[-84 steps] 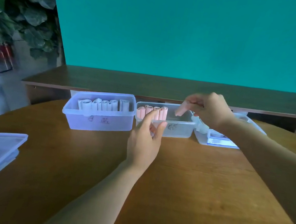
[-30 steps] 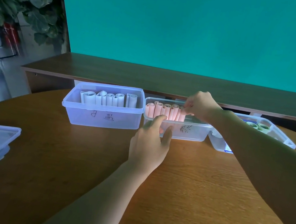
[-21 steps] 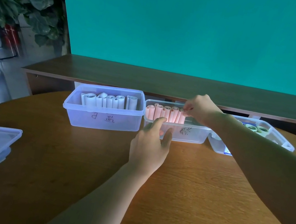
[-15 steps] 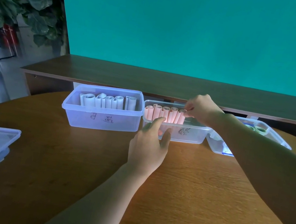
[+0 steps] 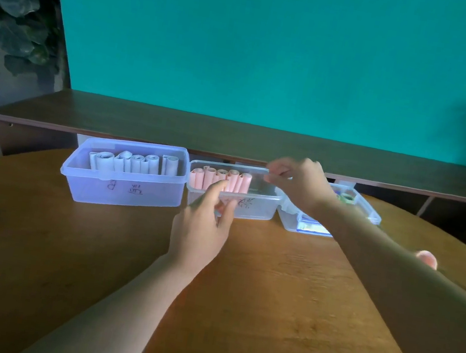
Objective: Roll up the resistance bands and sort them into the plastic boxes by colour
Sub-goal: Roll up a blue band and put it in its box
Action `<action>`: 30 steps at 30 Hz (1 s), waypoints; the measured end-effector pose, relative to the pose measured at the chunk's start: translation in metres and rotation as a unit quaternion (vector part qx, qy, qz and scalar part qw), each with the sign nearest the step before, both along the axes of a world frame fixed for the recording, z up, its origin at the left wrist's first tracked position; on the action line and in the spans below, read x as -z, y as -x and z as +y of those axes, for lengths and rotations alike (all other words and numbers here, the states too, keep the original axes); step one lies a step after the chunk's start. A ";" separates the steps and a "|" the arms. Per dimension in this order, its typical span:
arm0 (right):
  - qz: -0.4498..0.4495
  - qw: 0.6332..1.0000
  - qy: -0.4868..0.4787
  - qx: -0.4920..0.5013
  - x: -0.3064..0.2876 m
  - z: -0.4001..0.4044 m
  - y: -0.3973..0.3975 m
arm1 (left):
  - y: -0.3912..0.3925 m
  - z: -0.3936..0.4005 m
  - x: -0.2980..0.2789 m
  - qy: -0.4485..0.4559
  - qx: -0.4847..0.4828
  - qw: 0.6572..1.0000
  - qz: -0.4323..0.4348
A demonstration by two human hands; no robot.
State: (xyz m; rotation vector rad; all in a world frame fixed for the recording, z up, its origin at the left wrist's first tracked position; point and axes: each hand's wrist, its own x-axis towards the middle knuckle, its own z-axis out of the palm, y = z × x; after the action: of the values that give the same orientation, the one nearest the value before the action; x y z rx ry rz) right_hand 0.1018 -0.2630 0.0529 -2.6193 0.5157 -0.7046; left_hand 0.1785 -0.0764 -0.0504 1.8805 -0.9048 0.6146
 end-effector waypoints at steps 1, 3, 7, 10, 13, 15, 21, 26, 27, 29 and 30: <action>-0.021 1.000 -0.006 0.001 0.004 0.006 0.020 | 0.009 -0.001 -0.001 -0.008 0.015 1.000 0.006; -0.047 0.998 -0.036 0.018 0.019 0.020 0.066 | 0.036 -0.006 -0.004 -0.043 0.067 0.995 0.060; -0.088 0.988 -0.104 0.079 0.063 0.036 0.158 | 0.099 -0.024 0.001 -0.106 0.194 0.956 0.192; -0.101 0.978 -0.118 0.139 0.085 0.041 0.213 | 0.141 -0.037 0.004 -0.128 0.236 0.943 0.196; -0.113 0.968 -0.136 0.180 0.090 0.037 0.250 | 0.169 -0.050 0.005 -0.142 0.259 0.934 0.201; -0.137 0.959 -0.143 0.203 0.091 0.030 0.270 | 0.184 -0.061 0.006 -0.143 0.263 0.932 0.204; -0.160 0.943 -0.120 0.265 0.100 0.007 0.315 | 0.228 -0.104 0.001 -0.120 0.284 0.922 0.235; -0.161 0.935 -0.113 0.296 0.099 -0.015 0.334 | 0.258 -0.145 -0.001 -0.081 0.303 0.915 0.253; -0.158 0.934 -0.116 0.297 0.100 -0.018 0.337 | 0.262 -0.151 -0.002 -0.082 0.303 0.916 0.252; -0.152 0.934 -0.131 0.295 0.102 -0.023 0.341 | 0.266 -0.160 -0.002 -0.092 0.297 0.918 0.248; -0.151 0.934 -0.138 0.294 0.103 -0.025 0.343 | 0.267 -0.163 -0.001 -0.097 0.293 0.918 0.248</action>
State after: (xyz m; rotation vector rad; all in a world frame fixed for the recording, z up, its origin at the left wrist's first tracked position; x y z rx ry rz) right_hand -0.2412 -0.2877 -0.0497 -2.0374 1.2226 -1.0957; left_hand -0.0883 -0.2399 -0.0489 1.6845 -1.1328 -0.3159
